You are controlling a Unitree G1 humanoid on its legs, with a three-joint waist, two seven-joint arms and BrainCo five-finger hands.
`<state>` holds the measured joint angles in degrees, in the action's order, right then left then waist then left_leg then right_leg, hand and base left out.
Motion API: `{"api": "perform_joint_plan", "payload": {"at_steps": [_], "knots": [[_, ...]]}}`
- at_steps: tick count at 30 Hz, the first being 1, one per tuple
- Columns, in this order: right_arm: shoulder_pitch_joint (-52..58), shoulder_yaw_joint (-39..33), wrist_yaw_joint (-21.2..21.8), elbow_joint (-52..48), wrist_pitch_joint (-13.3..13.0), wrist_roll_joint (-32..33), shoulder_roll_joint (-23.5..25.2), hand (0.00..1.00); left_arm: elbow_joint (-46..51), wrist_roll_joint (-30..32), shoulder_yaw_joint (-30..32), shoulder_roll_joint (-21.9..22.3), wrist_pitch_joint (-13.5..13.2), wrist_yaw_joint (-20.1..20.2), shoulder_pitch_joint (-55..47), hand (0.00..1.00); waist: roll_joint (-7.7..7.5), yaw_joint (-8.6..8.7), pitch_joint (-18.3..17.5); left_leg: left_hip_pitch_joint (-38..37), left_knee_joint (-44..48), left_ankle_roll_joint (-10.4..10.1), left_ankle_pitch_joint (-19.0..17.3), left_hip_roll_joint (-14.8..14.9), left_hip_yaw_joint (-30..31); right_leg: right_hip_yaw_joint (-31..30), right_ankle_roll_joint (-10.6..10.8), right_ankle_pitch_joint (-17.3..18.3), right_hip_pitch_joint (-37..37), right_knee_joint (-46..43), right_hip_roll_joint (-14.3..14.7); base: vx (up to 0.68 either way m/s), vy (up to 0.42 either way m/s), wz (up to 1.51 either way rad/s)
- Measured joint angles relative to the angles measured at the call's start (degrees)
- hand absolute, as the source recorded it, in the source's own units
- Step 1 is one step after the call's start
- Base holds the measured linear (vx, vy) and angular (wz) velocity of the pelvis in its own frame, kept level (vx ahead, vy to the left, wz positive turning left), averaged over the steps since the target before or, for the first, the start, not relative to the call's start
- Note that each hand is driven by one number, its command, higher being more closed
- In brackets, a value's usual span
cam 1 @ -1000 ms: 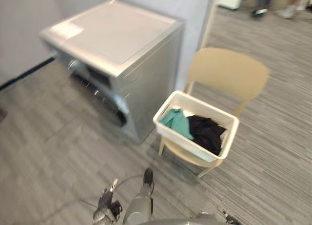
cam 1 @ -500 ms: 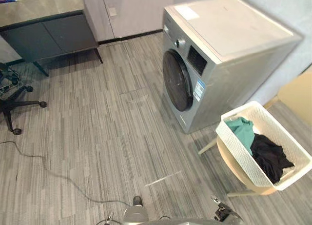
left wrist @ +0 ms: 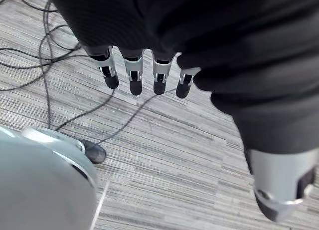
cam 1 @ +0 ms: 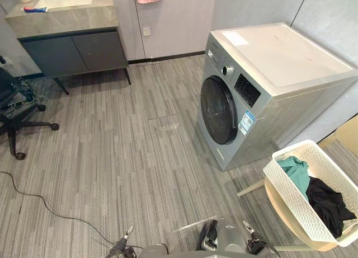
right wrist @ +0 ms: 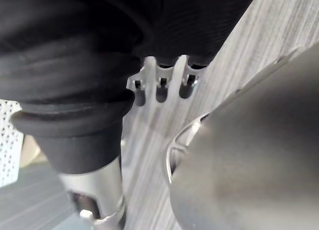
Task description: Pick up the laundry basket with both hands and put the clothes into the washing machine.
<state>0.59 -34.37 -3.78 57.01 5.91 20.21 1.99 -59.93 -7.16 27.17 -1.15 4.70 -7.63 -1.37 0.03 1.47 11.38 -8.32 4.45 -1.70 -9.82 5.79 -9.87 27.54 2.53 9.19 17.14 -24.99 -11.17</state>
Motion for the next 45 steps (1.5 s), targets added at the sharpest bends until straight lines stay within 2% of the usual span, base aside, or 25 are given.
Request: {"api": "perform_joint_plan", "payload": {"at_steps": [2, 3, 4, 5, 6, 9, 10, 13, 14, 15, 16, 18, 19, 20, 21, 22, 23, 24, 25, 27, 30, 32, 37, 42, 45], "knots": [[0.3, -1.2, 0.0, 0.0, 0.2, 0.0, 0.4, 0.00, 1.1, 0.0, 0.8, 1.0, 0.0, 0.1, 1.3, 0.00, -0.30, 0.04, -0.1, -2.3, -0.6, -2.1, -1.5, 0.6, 0.4, -1.4, -0.9, -5.0, -0.9, 8.0, 0.5, 0.43, -0.255, 0.11], [0.7, -2.3, 0.0, -0.1, 0.2, 0.0, 0.2, 0.00, 1.3, 0.1, 1.8, 2.2, -0.1, 0.3, 2.1, 0.00, 0.13, 0.10, -0.7, -3.8, -0.5, -3.3, -3.2, 2.2, 0.8, -2.2, -3.3, -8.0, -1.1, 6.0, 1.9, 0.48, -0.288, 0.30], [1.3, -4.3, 0.0, -0.1, 0.1, 0.0, -0.2, 0.00, 1.2, 0.1, 2.2, 3.7, 0.0, 0.5, 2.5, 0.00, 2.26, 0.67, -1.6, -4.3, -0.3, -4.4, -4.5, 4.5, 1.5, -1.4, -5.5, -5.8, -0.7, 2.6, 3.4, 0.59, -0.333, 0.34], [1.6, -5.3, 0.0, -0.1, 0.1, 0.0, -0.1, 0.00, 1.2, 0.1, 2.2, 4.7, 0.0, 1.1, 2.6, 0.00, 3.54, 0.84, -2.3, -4.1, 0.9, -4.9, -4.8, 5.6, 1.9, -0.4, -6.3, -3.8, -0.7, 1.7, 4.3, 0.42, -0.196, 0.34], [1.7, -6.5, 0.0, -0.1, 0.1, 0.0, -0.2, 0.00, 1.1, -0.1, 1.5, 5.9, -0.1, 1.9, 2.8, 0.00, 4.84, 0.87, -3.0, -1.8, 8.7, -6.4, -5.7, 7.9, 2.2, 0.4, -6.9, -1.7, -1.6, 1.3, 5.9, 0.56, -0.253, 0.16], [3.0, -7.3, 0.0, -2.0, 0.2, 0.0, 0.9, 0.00, 1.7, -1.2, 2.4, 6.0, -0.1, 2.6, 2.1, 0.00, 5.09, 0.69, -3.0, 7.9, 38.2, -11.4, -2.7, 11.3, 6.0, 0.6, -8.3, 2.0, -7.9, 2.2, 9.4, 0.58, -0.225, -0.10], [3.1, -6.8, 0.0, -2.4, 0.2, 0.1, 1.0, 0.00, 3.5, -1.2, 2.5, 6.0, -0.1, 2.7, 0.6, 0.00, 5.03, 0.45, -2.9, 12.5, 53.8, -12.3, -1.3, 11.7, 7.2, -0.6, -8.7, 3.2, -12.2, 3.7, 11.2, 0.47, -0.119, -0.45], [2.0, -4.7, 0.0, -2.4, 0.1, 0.0, 1.0, 0.00, 4.8, -1.3, 2.5, 5.3, -0.3, 2.6, -1.2, 0.00, 3.77, -0.79, -2.2, 18.6, 64.4, -10.9, -1.7, 11.3, 3.6, -5.0, -8.6, 3.3, -18.2, 7.8, 12.4, 0.39, -0.055, -0.75], [1.2, -3.3, -0.1, -2.5, 0.1, 0.1, 0.9, 0.00, 4.9, -1.3, 2.5, 4.9, -0.4, 2.5, -1.4, 0.00, 3.42, -0.80, -2.0, 21.4, 63.0, -8.8, -2.8, 12.1, 2.0, -6.6, -8.0, 2.9, -20.4, 10.1, 12.2, 0.42, -0.003, -0.70], [1.1, -2.7, -0.3, -2.5, 0.1, 0.1, 0.9, 0.00, 4.9, -1.4, 2.6, 4.7, -0.4, 2.5, -1.6, 0.00, 3.17, -0.94, -1.9, 22.4, 61.0, -7.8, -3.3, 12.9, 1.0, -7.6, -7.7, 2.7, -21.4, 10.9, 12.0, 0.34, 0.026, -0.73], [0.8, -1.4, -0.7, -2.6, 0.1, 0.1, 0.9, 0.00, 4.9, -2.2, 2.9, 4.4, -0.4, 2.4, -2.2, 0.00, 2.72, -1.36, -1.6, 23.4, 54.5, -6.4, -4.1, 14.5, -0.7, -9.7, -7.1, 2.3, -22.8, 11.9, 11.3, 0.33, 0.122, -0.89], [0.9, 1.6, -1.3, -4.3, 0.1, 0.6, 1.0, 0.00, 4.9, -2.6, 4.5, 4.2, -0.4, 2.1, -2.4, 0.00, 2.25, -2.55, -1.4, 22.9, 39.1, -5.7, -4.2, 15.2, -1.2, -12.5, -6.1, 2.0, -24.2, 12.5, 9.8, 0.34, 0.195, -0.93], [1.1, 3.5, -1.3, -5.4, 0.0, 0.7, 0.9, 0.00, 4.9, -3.5, 4.7, 4.2, -0.4, 1.8, -3.0, 0.00, 2.26, -2.54, -1.4, 21.4, 27.7, -5.1, -3.1, 14.8, -0.7, -14.2, -4.8, 2.2, -24.8, 12.5, 9.0, 0.29, 0.263, -0.90], [1.4, 4.1, -1.3, -7.1, -0.1, 0.6, 1.1, 0.00, 4.8, -3.6, 5.1, 4.4, -0.4, 1.2, -3.6, 0.00, 2.46, -2.45, -1.5, 20.1, 18.9, -4.9, 1.0, 13.6, 2.7, -15.8, -2.4, 3.2, -25.2, 12.0, 8.2, 0.29, 0.291, -0.87], [1.6, 4.1, -1.3, -7.7, -0.2, 0.5, 1.0, 0.00, 4.6, -3.6, 5.0, 4.5, -0.4, 1.1, -3.8, 0.00, 2.71, -2.42, -1.6, 19.7, 16.8, -5.4, 3.7, 13.2, 3.9, -16.7, -1.3, 3.8, -25.3, 11.8, 8.1, 0.28, 0.366, -0.85], [2.4, 4.7, -1.4, -9.2, -0.6, 0.3, 0.3, 0.00, 3.1, -3.5, 4.9, 4.8, -0.4, 1.0, -4.5, 0.00, 4.38, -2.34, -2.6, 19.4, 15.2, -5.7, 10.4, 13.0, 4.6, -18.5, 0.6, 5.0, -25.6, 11.3, 8.4, 0.29, 0.467, -0.67], [3.4, 5.7, -1.5, -10.8, -0.8, -0.2, -0.8, 0.00, 1.6, -3.5, 4.9, 5.0, -0.4, 1.0, -4.7, 0.00, 5.40, -1.91, -3.5, 18.8, 14.8, -8.3, 8.8, 13.2, 3.0, -19.7, 2.8, 6.4, -25.9, 10.5, 8.6, 0.28, 0.488, -0.43], [3.8, 6.2, -1.5, -11.3, -0.9, -0.5, -0.5, 0.00, 0.9, -3.4, 4.9, 4.5, -0.4, 1.0, -4.3, 0.00, 4.84, -1.54, -3.7, 18.0, 14.1, -8.3, 7.8, 12.2, 2.9, -19.8, 3.4, 6.9, -25.9, 10.0, 7.7, 0.31, 0.504, -0.11], [4.4, 8.2, -1.4, -12.2, -0.7, -1.0, 0.7, 0.00, 0.9, -2.4, 3.2, 1.5, -0.4, 1.1, -4.1, 0.00, 1.04, -1.83, -3.7, 16.6, 11.4, -6.8, 8.8, 8.6, 1.0, -20.5, 4.4, 6.6, -24.5, 9.1, 3.7, 0.18, 0.282, -0.02], [5.3, 9.8, -1.1, -16.2, -0.7, -2.3, 2.2, 0.00, 0.7, -0.5, 1.6, -1.0, -0.2, 0.9, -4.3, 0.00, -2.00, -2.25, -4.5, 15.7, 8.0, -5.8, 9.5, 5.9, -1.2, -21.8, 5.5, 4.1, -23.4, 10.5, 1.2, 0.17, 0.252, -0.21], [6.2, 11.0, -1.2, -25.3, -0.9, -3.7, 1.5, 0.00, 1.4, 0.8, -2.5, -1.5, -0.3, 0.8, -4.2, 0.00, -1.88, -2.32, -4.1, 13.8, 3.1, -3.6, 11.0, 3.7, -3.1, -23.2, 6.3, -1.5, -22.9, 13.1, -0.4, 0.11, 0.249, -0.16], [7.3, 11.7, -1.6, -29.8, -0.6, -5.1, 1.0, 0.00, 2.0, 0.8, -4.7, -1.5, -0.4, 0.0, -4.0, 0.00, -1.86, -2.30, -4.0, 13.1, 0.6, -2.8, 12.2, 2.6, -3.7, -23.2, 6.7, -2.6, -22.4, 13.5, -1.2, -0.02, 0.148, -0.10], [11.3, 14.2, -1.5, -45.7, -1.2, -8.2, -0.4, 0.00, 3.3, 1.1, -8.2, -1.2, -1.5, -0.7, -3.3, 0.00, -0.81, -2.14, -3.0, 13.3, -9.9, -2.4, 18.9, 1.0, -4.5, -23.1, 6.7, -2.6, -18.0, 14.6, -1.4, -0.10, 0.039, -0.07], [10.9, 15.2, -1.4, -51.9, -3.8, -9.5, -2.6, 0.00, 3.1, 2.5, -8.3, -1.8, -1.4, -1.2, -2.7, 0.00, -1.75, -2.36, -1.7, 14.0, -10.4, -3.0, 19.6, 1.2, -4.5, -23.2, 7.7, -0.4, -17.9, 16.3, -1.1, -0.13, -0.030, -0.03], [9.8, 15.3, -1.4, -51.7, -4.2, -9.5, -4.0, 0.00, 3.1, 3.5, -8.0, -1.7, -1.2, -1.2, -2.5, 0.00, -0.93, -2.31, -1.3, 14.8, -10.4, -3.1, 19.7, 1.7, -4.3, -23.1, 7.5, 0.7, -16.8, 15.9, -0.5, -0.12, -0.016, 0.03]]}}
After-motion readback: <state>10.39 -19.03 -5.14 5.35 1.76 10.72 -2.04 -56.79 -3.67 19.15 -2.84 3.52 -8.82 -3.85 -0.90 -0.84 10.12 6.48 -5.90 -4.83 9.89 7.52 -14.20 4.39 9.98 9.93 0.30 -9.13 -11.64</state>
